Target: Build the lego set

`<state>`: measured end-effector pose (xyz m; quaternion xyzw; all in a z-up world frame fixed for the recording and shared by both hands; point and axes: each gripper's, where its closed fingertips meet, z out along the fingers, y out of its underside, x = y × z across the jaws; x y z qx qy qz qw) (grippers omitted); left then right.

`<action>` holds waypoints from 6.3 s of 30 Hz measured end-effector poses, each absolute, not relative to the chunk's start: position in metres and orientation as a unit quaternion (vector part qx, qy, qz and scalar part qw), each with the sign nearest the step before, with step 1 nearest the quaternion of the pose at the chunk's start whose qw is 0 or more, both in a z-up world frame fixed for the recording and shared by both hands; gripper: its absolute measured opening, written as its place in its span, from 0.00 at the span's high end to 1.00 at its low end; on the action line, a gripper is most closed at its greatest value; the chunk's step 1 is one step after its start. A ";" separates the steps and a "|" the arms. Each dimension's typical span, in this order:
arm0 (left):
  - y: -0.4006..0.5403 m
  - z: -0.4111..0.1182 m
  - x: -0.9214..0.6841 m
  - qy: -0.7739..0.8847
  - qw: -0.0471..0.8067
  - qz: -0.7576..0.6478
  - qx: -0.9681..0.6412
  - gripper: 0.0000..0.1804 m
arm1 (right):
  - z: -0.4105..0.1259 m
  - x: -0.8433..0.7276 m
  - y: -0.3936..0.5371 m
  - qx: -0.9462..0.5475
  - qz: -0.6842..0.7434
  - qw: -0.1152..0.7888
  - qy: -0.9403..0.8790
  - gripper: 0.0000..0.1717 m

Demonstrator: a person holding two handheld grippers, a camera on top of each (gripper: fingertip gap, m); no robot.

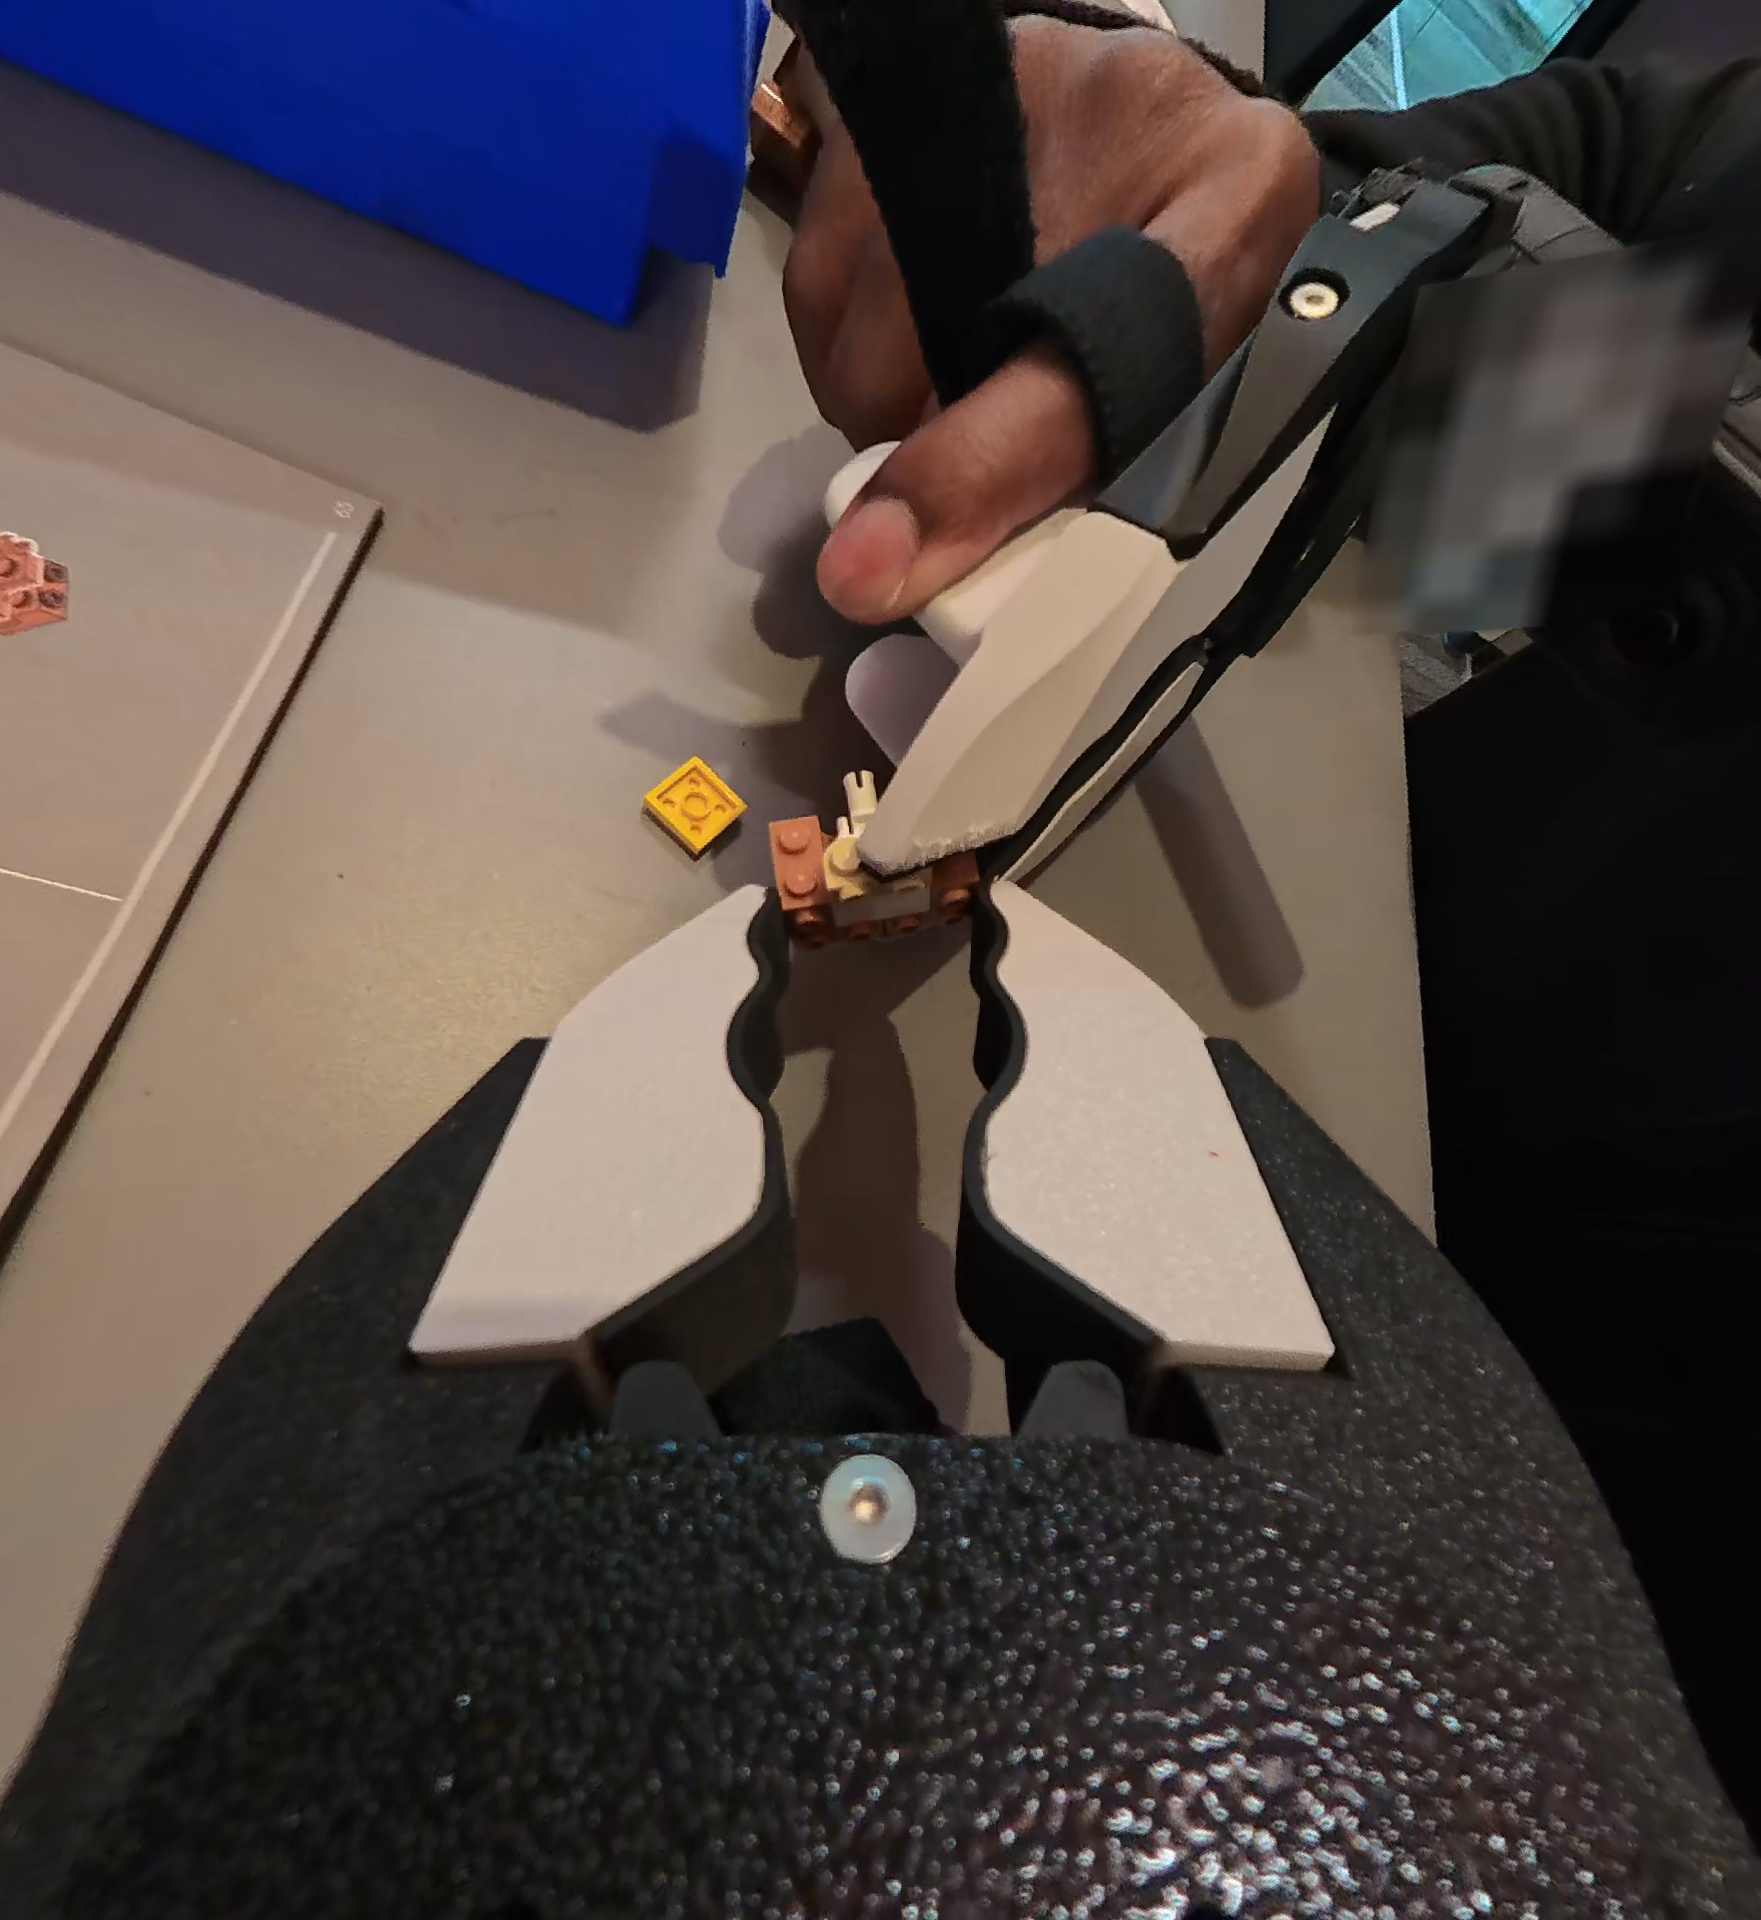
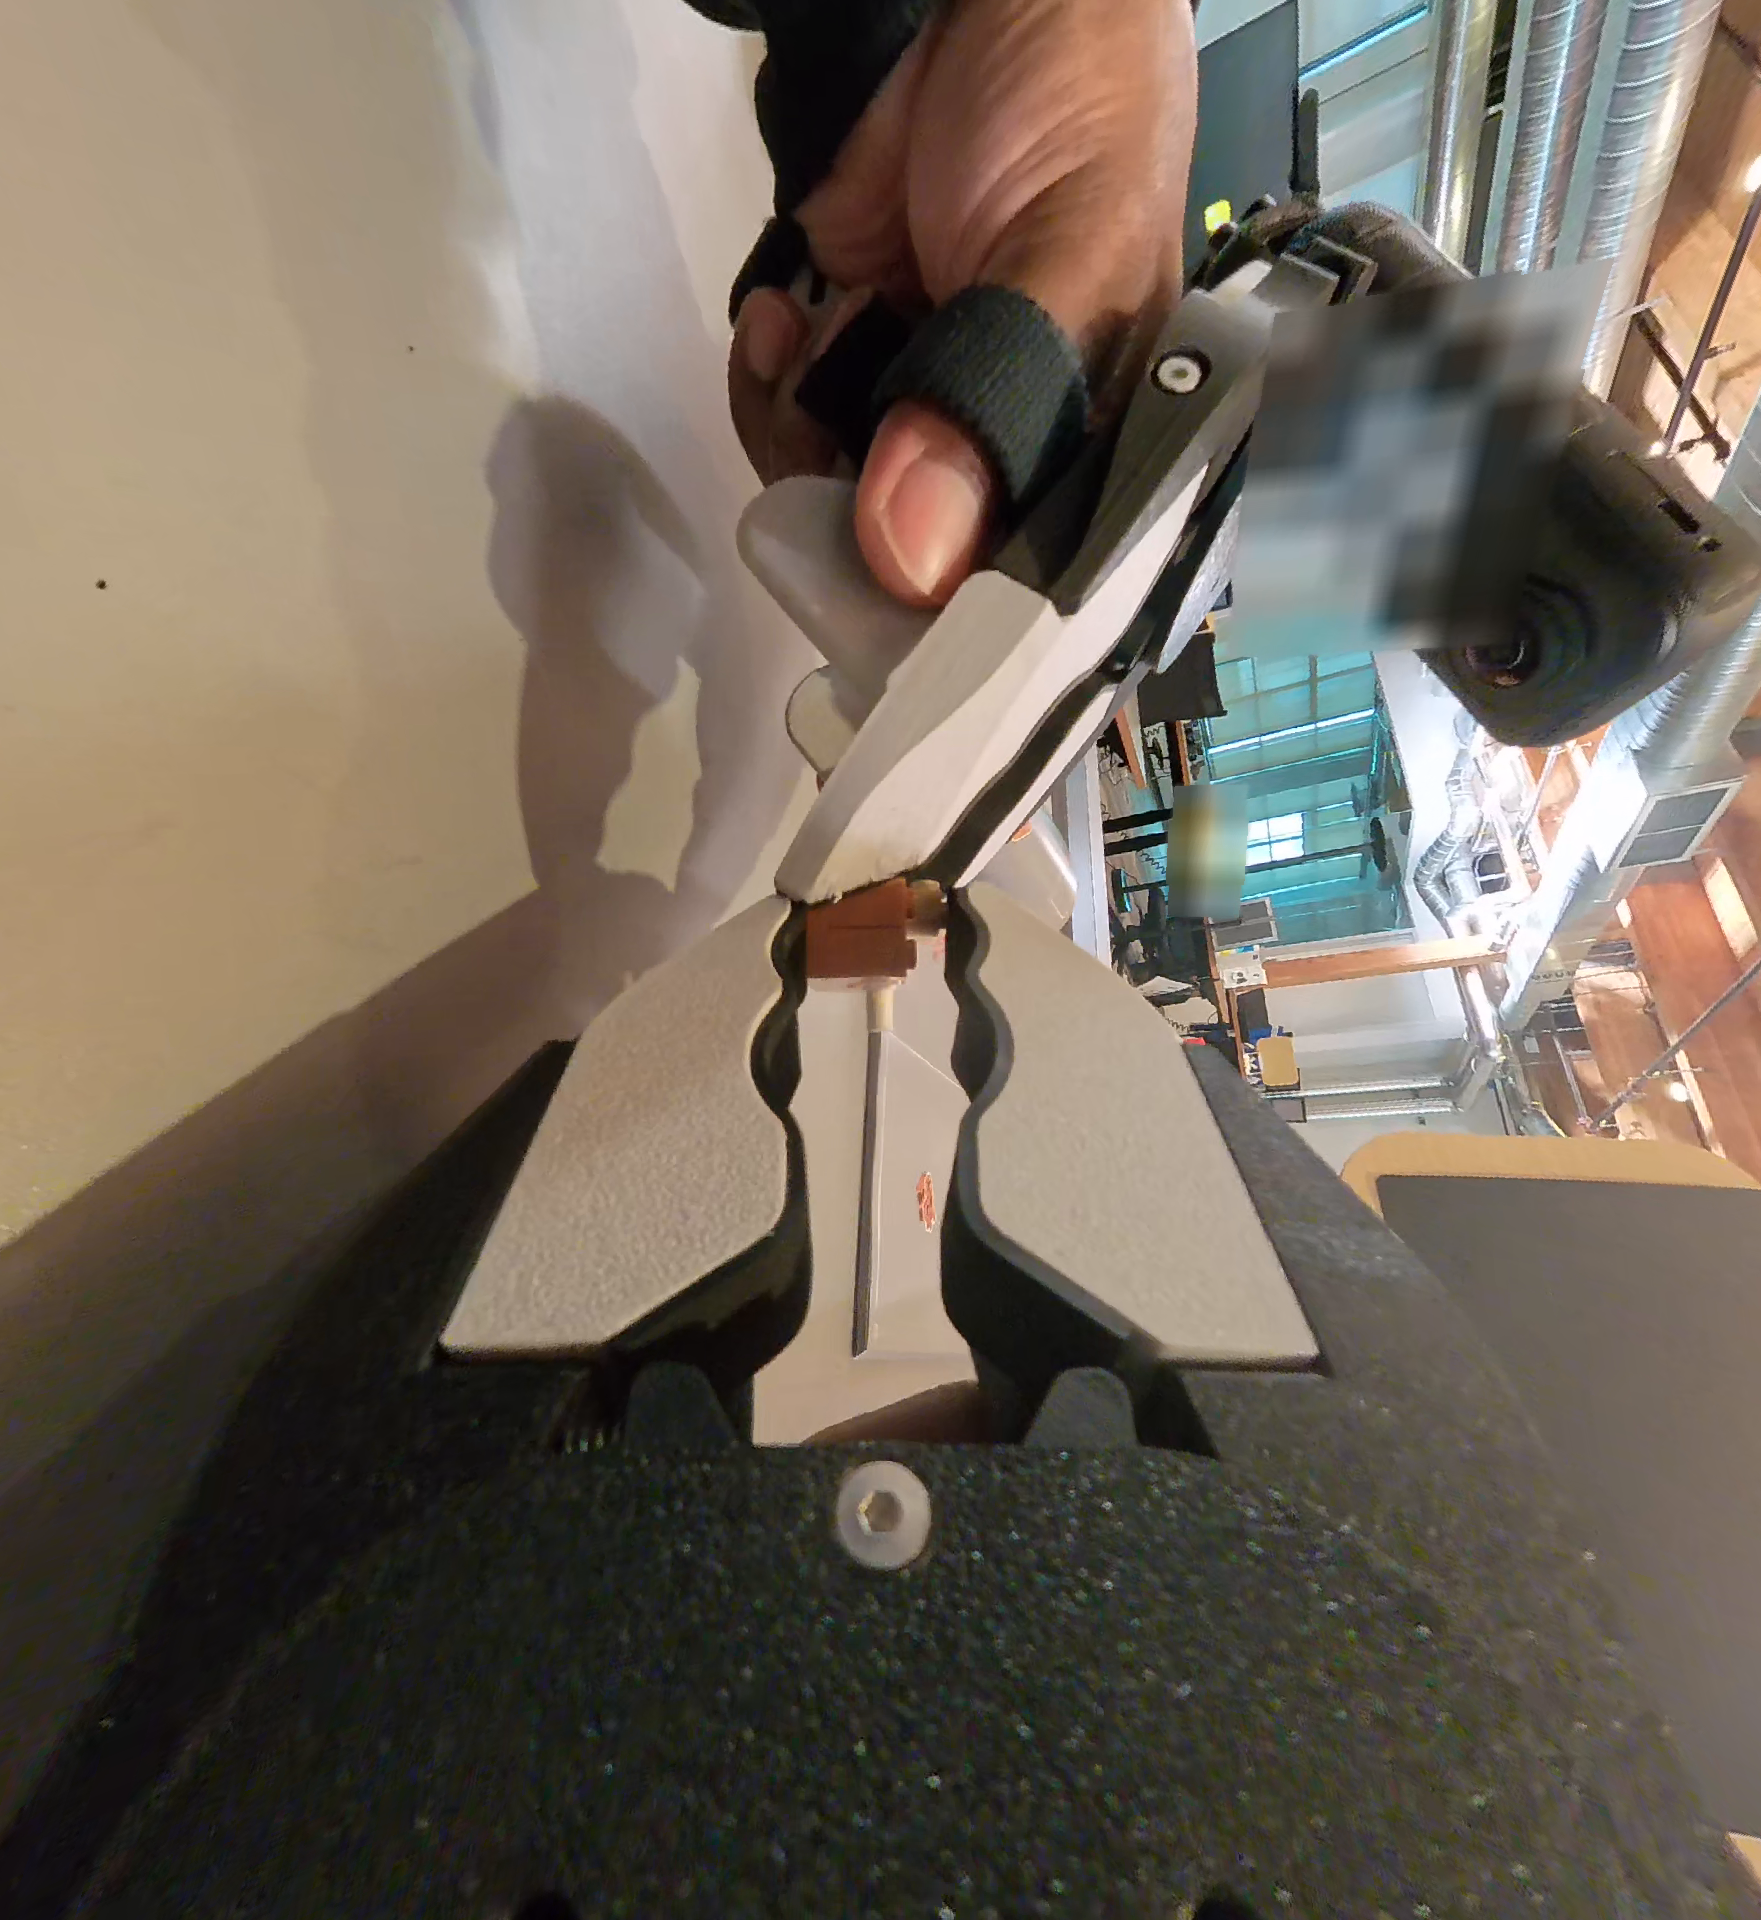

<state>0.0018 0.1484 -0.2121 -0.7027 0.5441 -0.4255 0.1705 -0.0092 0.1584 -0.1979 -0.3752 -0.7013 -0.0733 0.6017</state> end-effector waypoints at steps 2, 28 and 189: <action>0.149 -0.213 0.002 0.544 0.172 -0.428 -0.701 0.82 | -0.198 -0.009 0.159 -0.377 -0.075 0.602 -0.700 0.85; 0.146 -0.219 0.000 0.599 0.200 -0.406 -0.661 0.82 | -0.204 -0.011 0.155 -0.345 -0.097 0.619 -0.699 0.85; 0.166 -0.212 -0.030 0.629 0.303 -0.413 -0.585 0.82 | -0.187 0.024 0.201 -0.698 0.324 0.484 -0.416 0.89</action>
